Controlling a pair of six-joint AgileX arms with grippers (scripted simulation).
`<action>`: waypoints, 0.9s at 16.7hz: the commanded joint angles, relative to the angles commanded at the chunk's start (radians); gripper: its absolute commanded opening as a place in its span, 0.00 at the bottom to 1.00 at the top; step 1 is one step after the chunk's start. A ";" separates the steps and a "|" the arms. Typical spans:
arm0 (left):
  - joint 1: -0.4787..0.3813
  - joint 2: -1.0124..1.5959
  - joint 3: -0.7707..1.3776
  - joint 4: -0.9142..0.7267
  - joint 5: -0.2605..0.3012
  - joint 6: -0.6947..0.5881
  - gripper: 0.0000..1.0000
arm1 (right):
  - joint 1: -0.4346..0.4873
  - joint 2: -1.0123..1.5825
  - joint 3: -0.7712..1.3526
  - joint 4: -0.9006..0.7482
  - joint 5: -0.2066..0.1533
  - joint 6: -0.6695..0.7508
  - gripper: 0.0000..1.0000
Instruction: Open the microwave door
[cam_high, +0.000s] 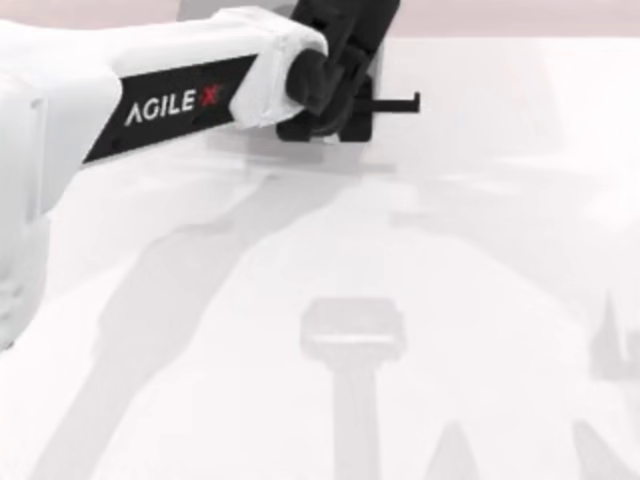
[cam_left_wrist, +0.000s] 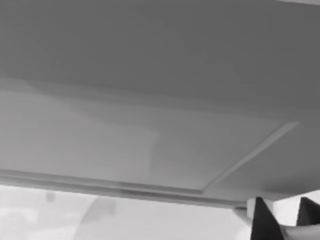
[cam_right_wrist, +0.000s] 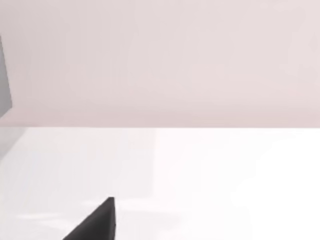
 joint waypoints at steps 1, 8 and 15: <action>0.002 -0.010 -0.013 0.010 0.006 0.010 0.00 | 0.000 0.000 0.000 0.000 0.000 0.000 1.00; 0.006 -0.018 -0.038 0.019 0.015 0.027 0.00 | 0.000 0.000 0.000 0.000 0.000 0.000 1.00; 0.006 -0.018 -0.038 0.019 0.015 0.027 0.00 | 0.000 0.000 0.000 0.000 0.000 0.000 1.00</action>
